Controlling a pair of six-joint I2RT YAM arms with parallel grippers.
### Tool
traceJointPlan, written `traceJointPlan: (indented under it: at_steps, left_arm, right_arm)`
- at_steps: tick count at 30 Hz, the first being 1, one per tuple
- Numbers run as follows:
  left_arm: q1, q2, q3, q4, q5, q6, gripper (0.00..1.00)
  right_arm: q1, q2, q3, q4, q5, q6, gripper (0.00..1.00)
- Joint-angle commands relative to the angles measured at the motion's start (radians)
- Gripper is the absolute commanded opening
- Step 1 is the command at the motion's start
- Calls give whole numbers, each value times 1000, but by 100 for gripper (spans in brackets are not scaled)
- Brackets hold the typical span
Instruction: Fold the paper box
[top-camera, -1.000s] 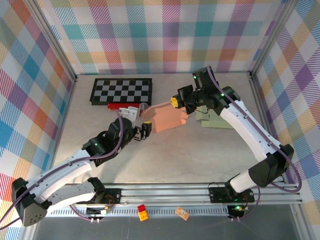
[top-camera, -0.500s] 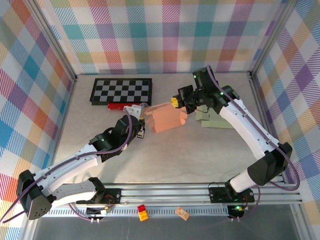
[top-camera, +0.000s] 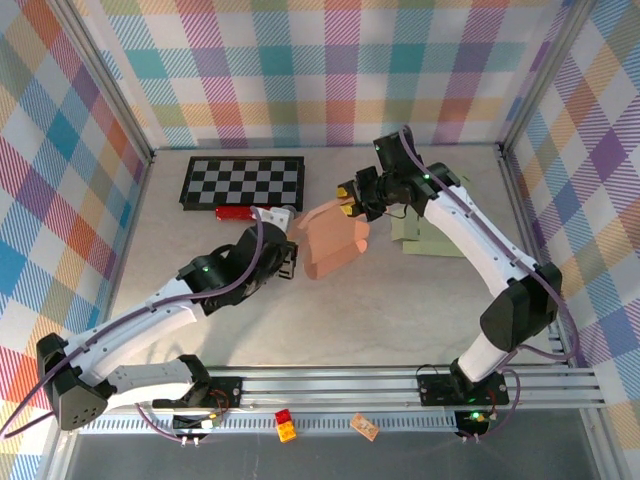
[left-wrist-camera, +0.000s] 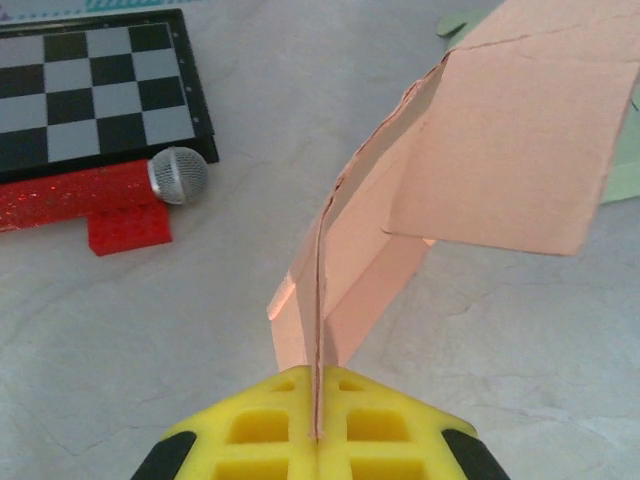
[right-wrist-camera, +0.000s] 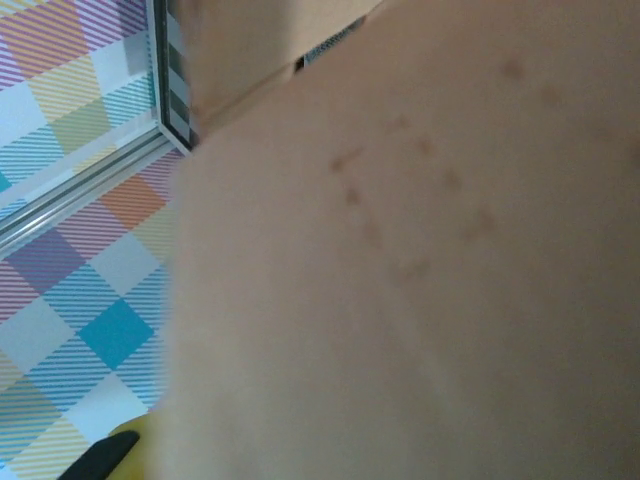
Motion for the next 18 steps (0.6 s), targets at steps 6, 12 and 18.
traceJointPlan:
  at_steps: [6, 12, 18]
  left_arm:
    - [-36, 63, 98, -95, -29, -88, 0]
    - [-36, 100, 125, -121, -20, -121, 0]
    - [-36, 104, 130, -129, -19, -143, 0]
  right_arm:
    - [3, -11, 58, -49, 71, -53, 29]
    - [3, -30, 94, -81, 124, -93, 30]
    - [15, -41, 95, -77, 139, -104, 31]
